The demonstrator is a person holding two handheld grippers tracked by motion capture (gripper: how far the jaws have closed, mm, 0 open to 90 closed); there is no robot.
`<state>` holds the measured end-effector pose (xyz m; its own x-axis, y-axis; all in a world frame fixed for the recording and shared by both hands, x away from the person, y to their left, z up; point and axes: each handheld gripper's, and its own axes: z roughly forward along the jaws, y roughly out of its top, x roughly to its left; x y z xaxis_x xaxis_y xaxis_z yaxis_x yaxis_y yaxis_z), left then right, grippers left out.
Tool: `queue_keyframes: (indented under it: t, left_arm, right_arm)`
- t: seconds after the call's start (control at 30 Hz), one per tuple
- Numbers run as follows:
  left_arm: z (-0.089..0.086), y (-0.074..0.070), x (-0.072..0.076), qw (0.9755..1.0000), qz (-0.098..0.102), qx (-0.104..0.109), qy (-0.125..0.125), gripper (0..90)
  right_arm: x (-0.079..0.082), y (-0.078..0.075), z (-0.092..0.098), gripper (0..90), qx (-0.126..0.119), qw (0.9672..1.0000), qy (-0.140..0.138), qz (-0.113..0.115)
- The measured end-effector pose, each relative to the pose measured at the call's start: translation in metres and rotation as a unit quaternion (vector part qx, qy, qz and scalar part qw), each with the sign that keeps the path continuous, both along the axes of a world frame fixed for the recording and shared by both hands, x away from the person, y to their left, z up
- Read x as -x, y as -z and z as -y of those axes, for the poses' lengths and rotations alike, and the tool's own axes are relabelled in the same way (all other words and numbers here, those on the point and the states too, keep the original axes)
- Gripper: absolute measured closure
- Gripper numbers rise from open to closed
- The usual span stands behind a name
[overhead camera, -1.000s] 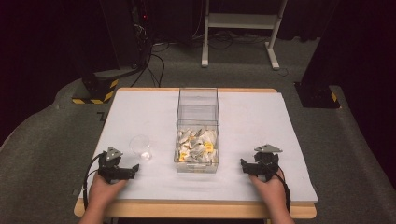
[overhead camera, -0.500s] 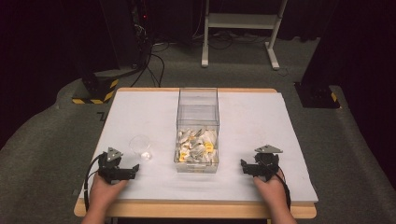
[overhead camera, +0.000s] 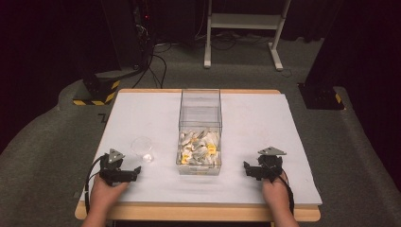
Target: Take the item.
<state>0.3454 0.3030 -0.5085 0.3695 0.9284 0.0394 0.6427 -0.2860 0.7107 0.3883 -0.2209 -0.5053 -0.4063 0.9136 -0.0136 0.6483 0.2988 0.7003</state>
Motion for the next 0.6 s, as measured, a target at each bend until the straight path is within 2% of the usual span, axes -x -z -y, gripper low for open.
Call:
queue_keyframes:
  t: [0.13,0.23,0.37,0.6]
  left_arm:
    - [0.001,-0.003,0.003,1.0000,0.005,0.001,0.007,1.7]
    - [-0.002,-0.006,0.007,0.9998,0.011,0.018,0.004,1.8]
    - [-0.004,-0.009,0.013,0.9990,0.004,0.043,0.009,1.8]
    - [-0.002,-0.019,0.021,0.9982,0.016,0.056,0.017,2.3]
  right_arm:
    - [0.000,0.000,0.000,8.8,-0.001,1.0000,0.000,0.000]
    - [0.000,0.000,0.000,8.8,0.000,1.0000,0.000,0.000]
    - [0.000,0.000,0.000,8.7,0.000,1.0000,0.000,0.000]
    - [0.000,0.001,0.000,8.5,-0.001,1.0000,0.000,0.002]
